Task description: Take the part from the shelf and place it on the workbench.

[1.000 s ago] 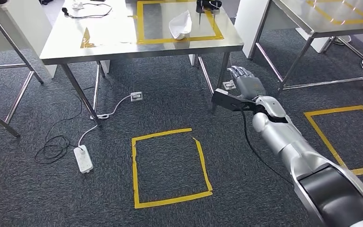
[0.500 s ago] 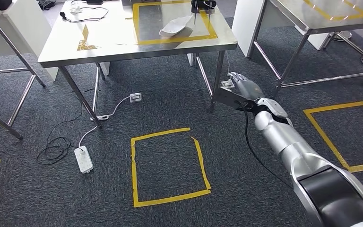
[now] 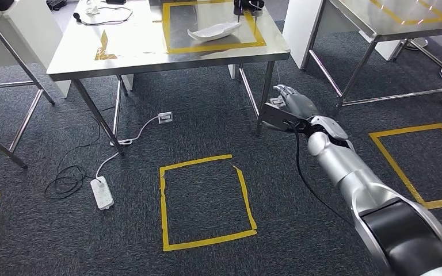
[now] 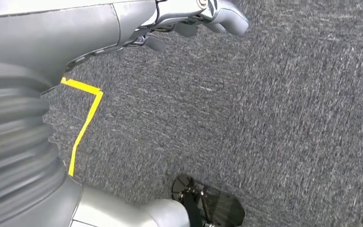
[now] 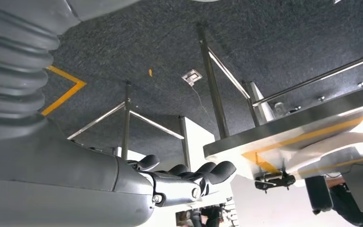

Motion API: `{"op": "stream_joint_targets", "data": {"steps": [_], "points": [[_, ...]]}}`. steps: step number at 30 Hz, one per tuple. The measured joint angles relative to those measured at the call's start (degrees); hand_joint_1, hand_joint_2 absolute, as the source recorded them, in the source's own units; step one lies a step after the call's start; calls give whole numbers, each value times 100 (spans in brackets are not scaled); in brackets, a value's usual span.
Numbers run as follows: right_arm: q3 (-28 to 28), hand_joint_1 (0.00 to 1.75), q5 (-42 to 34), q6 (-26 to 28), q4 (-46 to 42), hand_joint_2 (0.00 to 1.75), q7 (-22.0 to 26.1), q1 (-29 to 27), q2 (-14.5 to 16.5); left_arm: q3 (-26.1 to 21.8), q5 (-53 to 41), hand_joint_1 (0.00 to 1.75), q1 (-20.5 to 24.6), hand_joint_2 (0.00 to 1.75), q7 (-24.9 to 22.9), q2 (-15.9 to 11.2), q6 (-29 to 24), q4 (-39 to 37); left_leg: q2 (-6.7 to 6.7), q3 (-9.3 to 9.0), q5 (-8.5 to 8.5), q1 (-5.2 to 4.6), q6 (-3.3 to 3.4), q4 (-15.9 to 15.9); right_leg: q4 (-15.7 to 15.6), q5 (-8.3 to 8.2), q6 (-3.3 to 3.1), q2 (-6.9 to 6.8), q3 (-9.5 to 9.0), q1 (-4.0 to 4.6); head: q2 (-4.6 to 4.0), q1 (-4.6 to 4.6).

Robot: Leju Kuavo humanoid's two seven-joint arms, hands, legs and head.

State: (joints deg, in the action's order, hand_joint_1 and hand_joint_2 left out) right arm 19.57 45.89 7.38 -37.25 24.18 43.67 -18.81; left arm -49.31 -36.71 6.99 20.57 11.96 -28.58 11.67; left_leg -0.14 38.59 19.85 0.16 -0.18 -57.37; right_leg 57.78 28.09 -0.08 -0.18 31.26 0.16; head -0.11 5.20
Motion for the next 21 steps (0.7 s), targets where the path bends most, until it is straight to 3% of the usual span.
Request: {"op": "stream_joint_targets", "data": {"steps": [14,18,21], "points": [[103,0,-15,-3,52,175,-26,-18,111,44,116,0,-30,175,-20,-38,-12,10,-3,12,-5,0,7,-4,0,-5,7,-1,16,-4,0,0],[88,0,-329,-66,121,175,-204,-397,244,275,374,0,-141,0,-161,-116,164,63,-6,14,-4,1,7,-5,0,-3,6,-3,20,-5,0,-1],[22,0,-607,-101,180,175,-350,-711,340,504,592,0,-228,0,-281,-181,336,117,-5,17,-3,2,6,-4,0,-2,5,-2,23,-5,0,0]]}}
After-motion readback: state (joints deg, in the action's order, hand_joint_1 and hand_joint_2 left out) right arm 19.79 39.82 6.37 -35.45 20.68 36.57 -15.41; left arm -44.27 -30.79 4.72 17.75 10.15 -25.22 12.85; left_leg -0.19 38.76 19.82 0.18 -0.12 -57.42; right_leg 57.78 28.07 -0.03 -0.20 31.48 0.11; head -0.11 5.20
